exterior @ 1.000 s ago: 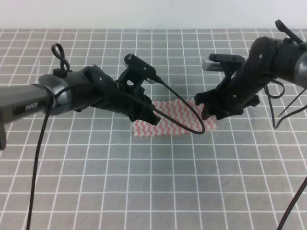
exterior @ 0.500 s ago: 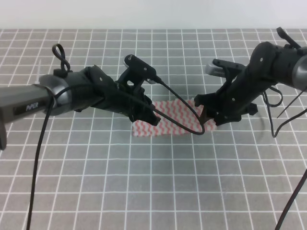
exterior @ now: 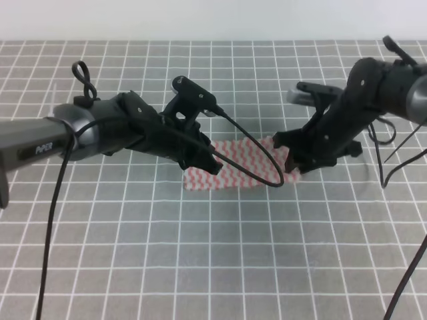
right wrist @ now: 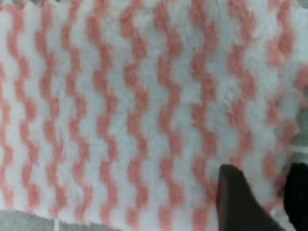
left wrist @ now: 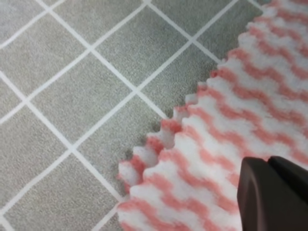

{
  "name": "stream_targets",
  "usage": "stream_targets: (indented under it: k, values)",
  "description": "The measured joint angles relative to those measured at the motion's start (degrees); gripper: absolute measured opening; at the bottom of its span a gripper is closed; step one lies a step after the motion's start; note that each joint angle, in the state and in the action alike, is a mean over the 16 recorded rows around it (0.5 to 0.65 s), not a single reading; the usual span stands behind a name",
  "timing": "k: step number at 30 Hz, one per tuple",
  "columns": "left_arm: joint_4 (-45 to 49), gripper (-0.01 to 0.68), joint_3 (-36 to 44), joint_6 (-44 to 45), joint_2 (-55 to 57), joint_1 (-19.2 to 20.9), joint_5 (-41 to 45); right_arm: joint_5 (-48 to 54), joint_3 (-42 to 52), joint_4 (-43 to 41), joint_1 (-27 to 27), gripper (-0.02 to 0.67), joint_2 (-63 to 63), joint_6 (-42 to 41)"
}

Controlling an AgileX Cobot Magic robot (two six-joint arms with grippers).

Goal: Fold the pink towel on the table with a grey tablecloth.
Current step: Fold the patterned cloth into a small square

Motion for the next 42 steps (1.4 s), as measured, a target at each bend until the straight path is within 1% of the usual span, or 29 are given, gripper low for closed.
stream_targets:
  k: [8, 12, 18, 33, 42]
  values:
    - [0.0, -0.003, 0.0, 0.0, 0.0, 0.5, 0.1, 1.1, -2.3, -2.0, 0.0, 0.349, 0.1, 0.6]
    - [0.0, -0.002, 0.0, 0.0, -0.1, 0.7, 0.1, 1.4, -2.9, -2.5, 0.0, 0.369, 0.6, 1.0]
    - [0.0, -0.002, 0.0, 0.0, -0.1, 0.7, 0.1, 2.1, -3.1, -2.9, 0.0, 0.358, 1.6, 1.4]
    - [0.0, -0.003, 0.0, 0.0, 0.4, 0.7, 0.2, 2.4, -3.1, -2.4, -0.1, 0.264, 2.9, 1.5]
    - [0.0, -0.002, 0.0, 0.0, 0.9, 0.7, 0.3, 2.5, -3.6, -1.9, -0.2, 0.258, 2.8, 1.4]
